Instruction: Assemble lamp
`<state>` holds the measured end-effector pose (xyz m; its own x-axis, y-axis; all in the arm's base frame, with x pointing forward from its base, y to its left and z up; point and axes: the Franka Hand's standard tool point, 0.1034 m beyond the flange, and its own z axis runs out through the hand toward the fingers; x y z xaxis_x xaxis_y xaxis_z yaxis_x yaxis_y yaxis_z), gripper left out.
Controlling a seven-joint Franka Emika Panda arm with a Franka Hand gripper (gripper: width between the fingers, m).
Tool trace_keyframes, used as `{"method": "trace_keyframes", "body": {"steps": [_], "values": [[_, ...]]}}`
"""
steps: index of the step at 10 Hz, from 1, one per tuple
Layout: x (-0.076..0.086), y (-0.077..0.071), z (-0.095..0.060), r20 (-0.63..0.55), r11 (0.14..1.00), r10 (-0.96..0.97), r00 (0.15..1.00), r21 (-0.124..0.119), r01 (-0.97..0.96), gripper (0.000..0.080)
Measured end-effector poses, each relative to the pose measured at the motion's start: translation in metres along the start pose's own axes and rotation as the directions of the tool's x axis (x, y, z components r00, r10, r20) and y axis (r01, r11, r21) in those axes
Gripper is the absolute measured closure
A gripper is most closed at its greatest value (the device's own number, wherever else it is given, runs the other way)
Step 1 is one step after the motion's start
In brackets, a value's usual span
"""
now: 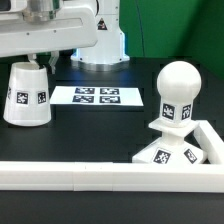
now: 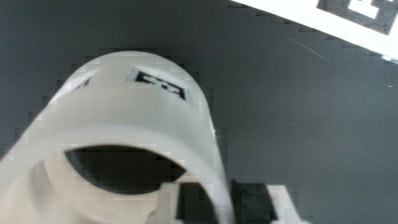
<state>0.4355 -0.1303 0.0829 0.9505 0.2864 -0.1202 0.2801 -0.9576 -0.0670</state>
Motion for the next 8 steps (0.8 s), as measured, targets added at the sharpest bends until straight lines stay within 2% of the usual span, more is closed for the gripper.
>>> {"method": "trace_keyframes", "body": {"steps": [1,2,3,4,6,7,8], "values": [[0.001,-0.003,0.000,0.002,1.000,0.008,1.000,0.003,-0.008,0.0754],[0.009,-0.021,-0.003,0.020,0.999,0.040,0.999,0.025,-0.040,0.0754],[0.024,-0.043,-0.013,0.033,0.997,0.068,0.997,0.042,-0.069,0.0754],[0.041,-0.062,-0.029,0.053,0.994,0.090,0.995,0.054,-0.092,0.0754],[0.072,-0.087,-0.068,0.096,0.987,0.141,0.985,0.069,-0.148,0.0754],[0.094,-0.097,-0.094,0.109,0.982,0.162,0.981,0.075,-0.171,0.0754],[0.113,-0.103,-0.111,0.104,0.974,0.201,0.974,0.083,-0.210,0.0754]]}}
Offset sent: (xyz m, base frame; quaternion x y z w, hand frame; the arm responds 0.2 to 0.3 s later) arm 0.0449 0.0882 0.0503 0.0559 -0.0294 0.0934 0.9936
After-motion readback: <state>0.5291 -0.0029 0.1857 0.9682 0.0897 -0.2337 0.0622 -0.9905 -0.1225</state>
